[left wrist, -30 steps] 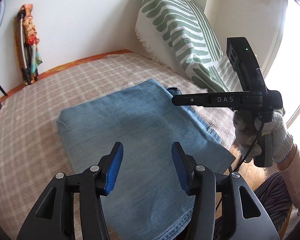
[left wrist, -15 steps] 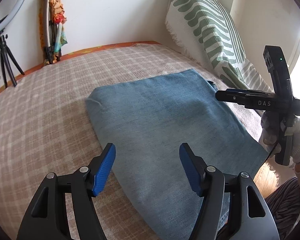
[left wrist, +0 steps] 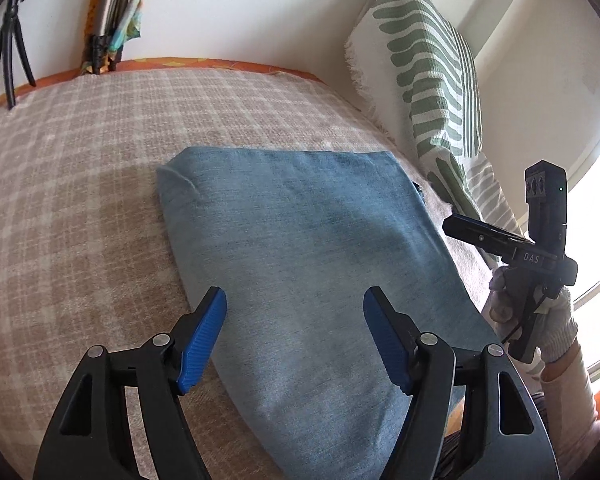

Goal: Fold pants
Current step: 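Open both tools and release the folded jeans, then grasp the folded jeans edge with the left tool while the right tool grasps beside it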

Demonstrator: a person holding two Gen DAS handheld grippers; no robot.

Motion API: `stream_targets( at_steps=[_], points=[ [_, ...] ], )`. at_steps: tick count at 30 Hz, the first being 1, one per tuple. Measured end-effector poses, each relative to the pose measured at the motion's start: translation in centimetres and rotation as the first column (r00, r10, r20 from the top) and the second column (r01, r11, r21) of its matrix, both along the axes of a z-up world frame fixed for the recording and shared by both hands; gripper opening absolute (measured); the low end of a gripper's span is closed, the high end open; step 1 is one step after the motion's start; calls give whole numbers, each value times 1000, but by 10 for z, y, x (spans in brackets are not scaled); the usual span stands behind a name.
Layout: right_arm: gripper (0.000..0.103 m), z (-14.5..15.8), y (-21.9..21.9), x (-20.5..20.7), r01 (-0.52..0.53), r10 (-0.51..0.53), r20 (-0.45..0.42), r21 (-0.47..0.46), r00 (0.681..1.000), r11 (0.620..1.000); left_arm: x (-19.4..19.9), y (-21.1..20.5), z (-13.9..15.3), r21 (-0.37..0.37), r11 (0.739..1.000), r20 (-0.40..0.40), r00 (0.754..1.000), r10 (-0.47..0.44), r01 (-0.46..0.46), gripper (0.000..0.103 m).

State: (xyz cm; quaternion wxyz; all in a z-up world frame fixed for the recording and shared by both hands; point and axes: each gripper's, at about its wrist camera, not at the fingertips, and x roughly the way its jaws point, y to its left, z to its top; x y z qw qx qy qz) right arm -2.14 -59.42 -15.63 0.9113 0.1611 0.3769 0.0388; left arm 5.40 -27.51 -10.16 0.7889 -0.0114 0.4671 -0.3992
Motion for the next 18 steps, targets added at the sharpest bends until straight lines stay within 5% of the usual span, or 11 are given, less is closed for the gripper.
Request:
stream_targets(
  at_steps=[12, 18],
  points=[
    [103, -39, -35, 19, 18, 4, -84, 257, 996, 966, 12, -2, -12, -47, 999, -80, 997, -1, -3, 71],
    [103, -43, -38, 20, -37, 49, -24, 362, 999, 931, 15, 0, -14, -69, 998, -100, 995, -2, -5, 71]
  ],
)
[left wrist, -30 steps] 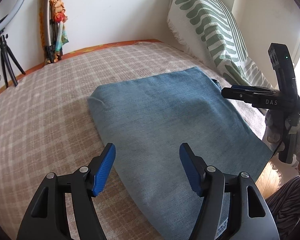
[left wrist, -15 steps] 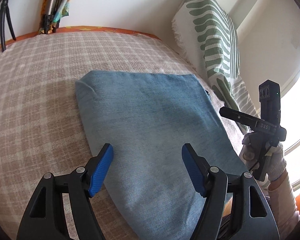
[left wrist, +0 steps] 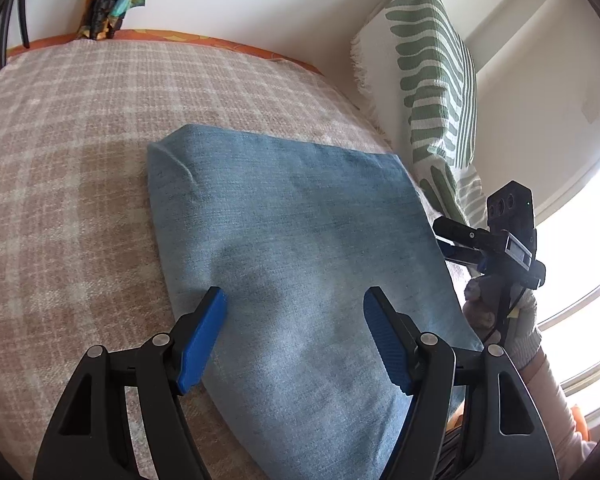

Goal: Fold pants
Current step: 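Grasp the folded jeans edge with the left tool while the right tool grasps beside it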

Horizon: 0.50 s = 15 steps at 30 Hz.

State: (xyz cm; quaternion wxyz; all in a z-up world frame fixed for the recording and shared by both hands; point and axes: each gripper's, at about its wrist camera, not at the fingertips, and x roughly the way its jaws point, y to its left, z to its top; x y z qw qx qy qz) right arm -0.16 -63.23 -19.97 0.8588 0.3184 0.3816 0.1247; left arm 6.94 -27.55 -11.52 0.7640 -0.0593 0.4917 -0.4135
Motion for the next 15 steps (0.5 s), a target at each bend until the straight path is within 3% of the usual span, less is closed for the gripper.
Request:
stream_targets(
  at_steps=[4, 8, 10, 12, 13, 15],
  points=[
    [99, 3, 13, 5, -44, 44, -3, -14, 999, 999, 1, -1, 0, -1, 1000, 11, 1000, -2, 2, 69],
    [91, 9, 39, 11, -74, 71, -29, -141, 997, 987, 2, -6, 0, -4, 1000, 25, 1000, -6, 6, 68],
    [75, 11, 46, 12, -72, 66, -34, -182, 997, 981, 4, -8, 2, -8, 1000, 35, 999, -2, 2, 54],
    [64, 12, 47, 11, -51, 45, -37, -186, 998, 981, 6, -11, 1, -15, 1000, 29, 1000, -6, 6, 28],
    [55, 12, 47, 10, -45, 39, -37, -179, 999, 983, 7, -12, 1, -22, 1000, 25, 1000, -12, 12, 24],
    [46, 14, 45, 8, -30, 25, -35, -168, 999, 985, 4, -17, -1, -25, 999, 30, 999, -32, 33, 20]
  ],
)
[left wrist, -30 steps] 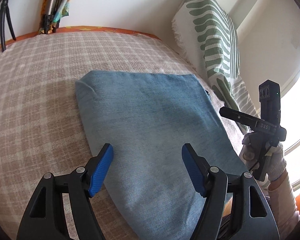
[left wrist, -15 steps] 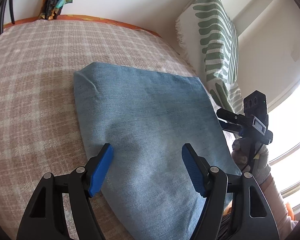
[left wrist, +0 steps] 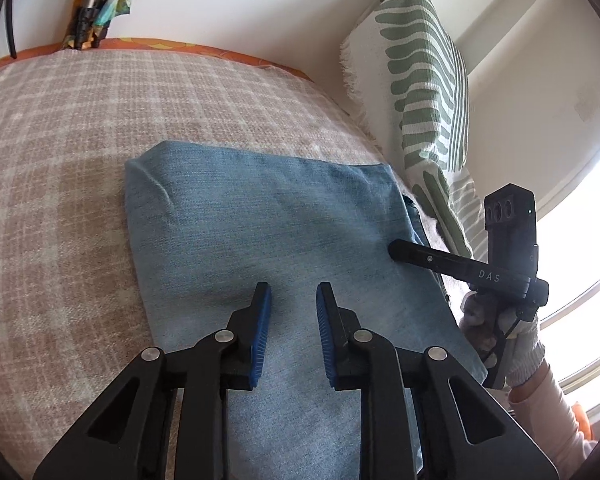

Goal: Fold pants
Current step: 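Grasp the folded jeans edge with the left tool while the right tool grasps beside it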

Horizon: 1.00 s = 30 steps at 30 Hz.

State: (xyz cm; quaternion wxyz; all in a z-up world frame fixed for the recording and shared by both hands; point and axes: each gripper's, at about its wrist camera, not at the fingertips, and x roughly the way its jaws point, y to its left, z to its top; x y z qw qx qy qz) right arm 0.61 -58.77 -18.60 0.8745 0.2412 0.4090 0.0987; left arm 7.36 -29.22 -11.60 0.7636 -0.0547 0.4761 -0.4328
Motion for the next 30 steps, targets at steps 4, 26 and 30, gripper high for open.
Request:
stream_targets(
  at_steps=[4, 26, 30],
  points=[
    [45, 1, 0, -2, -9, 9, 11, -11, 1000, 1000, -4, -8, -5, 18, 1000, 11, 1000, -15, 15, 20],
    [25, 28, 22, -12, 44, -38, 43, -140, 998, 989, -4, 19, 15, 20, 998, 123, 991, 62, -65, 17],
    [27, 26, 19, -12, 32, -27, 43, -127, 999, 991, 4, 37, 0, 80, 990, 52, 992, 112, -116, 43]
  ],
)
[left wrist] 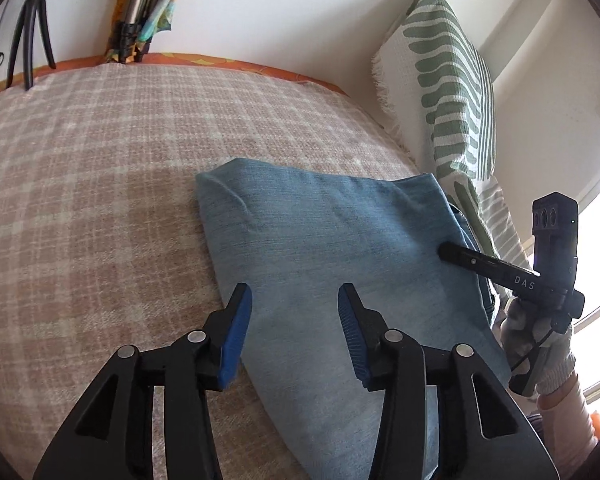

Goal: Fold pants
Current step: 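Grasp the folded jeans edge with the left tool while the right tool grasps beside it, then lift the jeans with both tools and fold them over once more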

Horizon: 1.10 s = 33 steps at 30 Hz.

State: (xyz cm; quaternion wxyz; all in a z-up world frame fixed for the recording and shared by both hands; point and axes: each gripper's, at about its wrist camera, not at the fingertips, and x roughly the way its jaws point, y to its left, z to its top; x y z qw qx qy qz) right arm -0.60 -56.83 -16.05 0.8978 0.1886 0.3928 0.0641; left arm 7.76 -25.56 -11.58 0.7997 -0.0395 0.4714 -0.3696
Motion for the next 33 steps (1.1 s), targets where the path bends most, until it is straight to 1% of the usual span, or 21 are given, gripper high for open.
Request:
stream_targets(
  at_steps=[1, 3, 6, 9, 11, 12, 14, 16, 17, 18, 20, 21, 22, 23, 24, 25, 27, 29, 31, 33],
  points=[
    [28, -1, 0, 0, -3, 3, -1, -2, 1000, 1000, 1, 5, -3, 11, 1000, -18, 1000, 9, -9, 43],
    [30, -3, -1, 2, -7, 7, -7, -4, 1000, 1000, 3, 12, -10, 14, 999, -71, 997, 33, -32, 54],
    [34, -7, -5, 4, -12, 13, -16, 21, 1000, 1000, 3, 14, -25, -25, 999, -167, 986, 24, -29, 54],
    [39, -14, -12, 8, -18, 20, -28, 54, 999, 998, -2, 11, -26, -40, 999, -141, 990, 16, -22, 54],
    [42, -20, -18, 9, -16, 19, -34, 95, 999, 995, -2, 5, -28, -79, 997, -180, 984, -2, -13, 54],
    [45, -22, -21, 9, -17, 21, -34, 116, 999, 993, -4, 2, -28, -91, 996, -186, 983, 0, -18, 54],
    [48, -26, -25, 9, -19, 24, -36, 141, 999, 990, -12, -4, -23, -86, 996, -148, 989, -18, 5, 54],
    [56, -29, -27, 10, -28, 35, -40, 155, 999, 987, -18, -9, -19, -68, 997, -102, 994, -48, 41, 54],
    [59, -31, -28, 11, -41, 49, -46, 167, 998, 985, -17, -11, -21, -55, 997, -94, 994, -53, 48, 54],
    [67, -34, -28, 12, -57, 68, -54, 183, 996, 982, -13, -13, -25, -47, 998, -102, 994, -45, 40, 54],
    [69, -34, -23, 12, -63, 72, -48, 170, 996, 983, -7, -11, -29, -87, 996, -117, 993, -27, 17, 54],
    [64, -33, -19, 12, -58, 66, -46, 150, 997, 987, -5, -12, -29, -92, 996, -116, 993, -26, 16, 53],
    [54, -32, -16, 13, -61, 69, -49, 140, 996, 988, -4, -13, -28, -90, 996, -114, 993, -23, 13, 51],
    [50, -30, -13, 13, -61, 68, -47, 137, 997, 989, -3, -14, -28, -90, 996, -116, 993, -19, 8, 36],
    [42, -27, -12, 12, -48, 54, -44, 127, 998, 991, -3, -15, -28, -98, 995, -118, 993, -18, 6, 29],
    [35, -24, -12, 11, -39, 44, -40, 120, 998, 992, -4, -18, -26, -100, 995, -112, 994, -19, 7, 26],
    [30, -16, -9, 7, -29, 32, -21, 111, 999, 993, -8, -21, -20, -90, 996, -78, 997, -29, 21, 20],
    [28, -8, -3, 4, -23, 23, -7, 71, 1000, 997, -14, -24, -10, -67, 997, -28, 999, -40, 38, 18],
    [26, 0, 6, 1, -19, 19, 5, 20, 1000, 1000, -18, -24, -1, -62, 997, 8, 999, -50, 50, 17],
    [26, 8, 13, -1, -17, 17, 17, -1, 1000, 1000, -23, -23, 7, -58, 996, 42, 997, -60, 62, 17]
  ],
)
